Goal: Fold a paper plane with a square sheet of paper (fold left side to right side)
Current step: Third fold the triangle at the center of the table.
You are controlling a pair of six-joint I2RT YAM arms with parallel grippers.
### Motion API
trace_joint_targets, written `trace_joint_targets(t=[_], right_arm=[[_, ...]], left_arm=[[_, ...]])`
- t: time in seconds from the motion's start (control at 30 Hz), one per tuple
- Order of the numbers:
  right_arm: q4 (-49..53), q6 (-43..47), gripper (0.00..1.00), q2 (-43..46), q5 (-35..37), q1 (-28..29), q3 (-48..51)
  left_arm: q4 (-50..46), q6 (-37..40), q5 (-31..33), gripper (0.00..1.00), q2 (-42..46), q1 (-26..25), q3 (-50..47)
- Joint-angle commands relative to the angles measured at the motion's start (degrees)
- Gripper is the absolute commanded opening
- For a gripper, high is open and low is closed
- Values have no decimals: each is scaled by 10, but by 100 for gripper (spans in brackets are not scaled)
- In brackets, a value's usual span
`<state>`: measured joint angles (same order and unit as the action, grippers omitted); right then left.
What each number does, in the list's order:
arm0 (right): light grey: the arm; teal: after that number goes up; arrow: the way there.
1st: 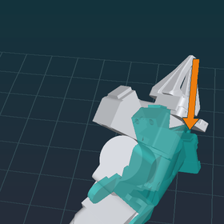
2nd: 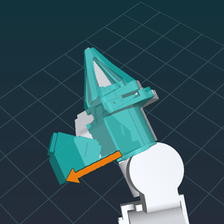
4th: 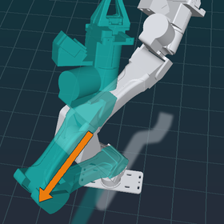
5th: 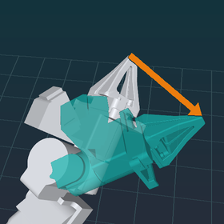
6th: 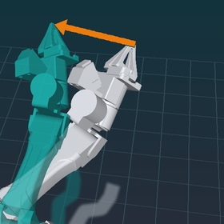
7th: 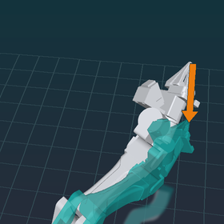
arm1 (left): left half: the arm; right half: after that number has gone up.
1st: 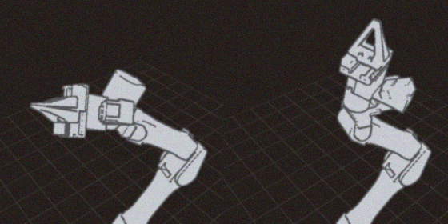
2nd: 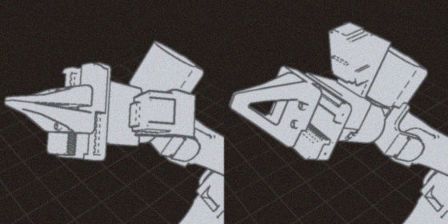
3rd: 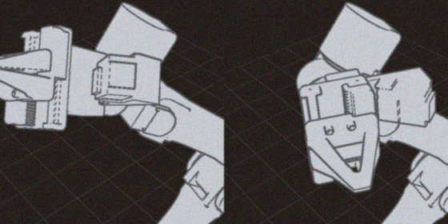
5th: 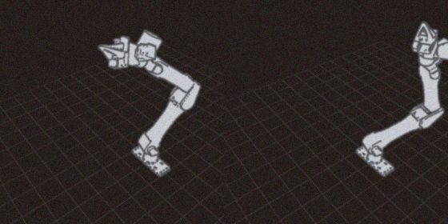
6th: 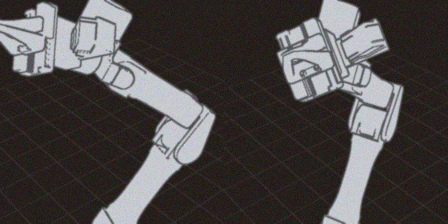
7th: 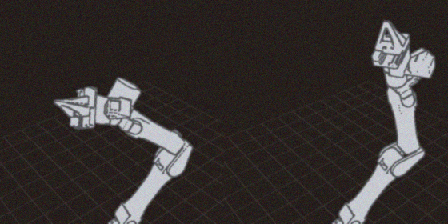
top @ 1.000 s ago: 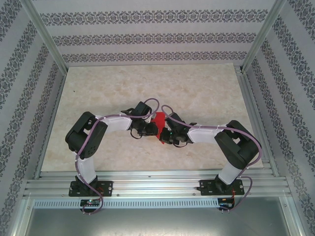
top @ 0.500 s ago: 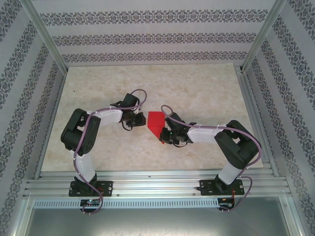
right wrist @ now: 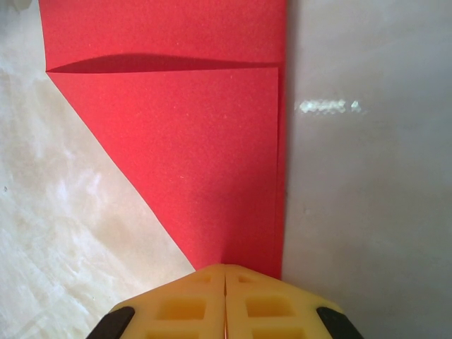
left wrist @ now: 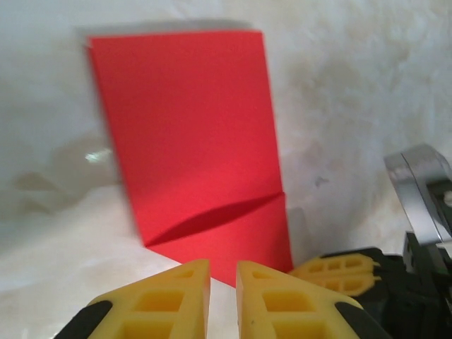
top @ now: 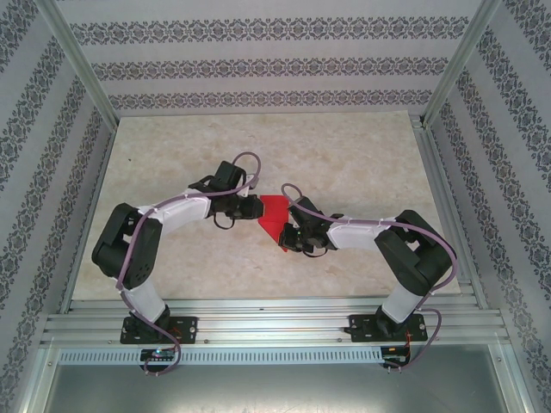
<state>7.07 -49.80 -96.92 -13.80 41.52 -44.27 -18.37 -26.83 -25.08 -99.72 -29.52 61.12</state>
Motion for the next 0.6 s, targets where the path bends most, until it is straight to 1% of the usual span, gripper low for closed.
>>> trace_joint_targets(t=[0.0, 0.2, 0.33, 0.47, 0.57], right_arm=[[70, 5, 8, -41, 9, 6, 21], [59, -1, 8, -32, 7, 5, 13], [58, -10, 7, 0, 17, 9, 6], [57, -33, 7, 45, 25, 11, -1], [45, -55, 7, 58, 26, 14, -7]], left_arm=[[30, -1, -24, 19, -34, -15, 5], [17, 12, -20, 18, -92, -28, 39], [3, 21, 15, 18, -107, -29, 38], [10, 19, 21, 18, -116, -29, 23], [15, 18, 24, 18, -118, -31, 15]])
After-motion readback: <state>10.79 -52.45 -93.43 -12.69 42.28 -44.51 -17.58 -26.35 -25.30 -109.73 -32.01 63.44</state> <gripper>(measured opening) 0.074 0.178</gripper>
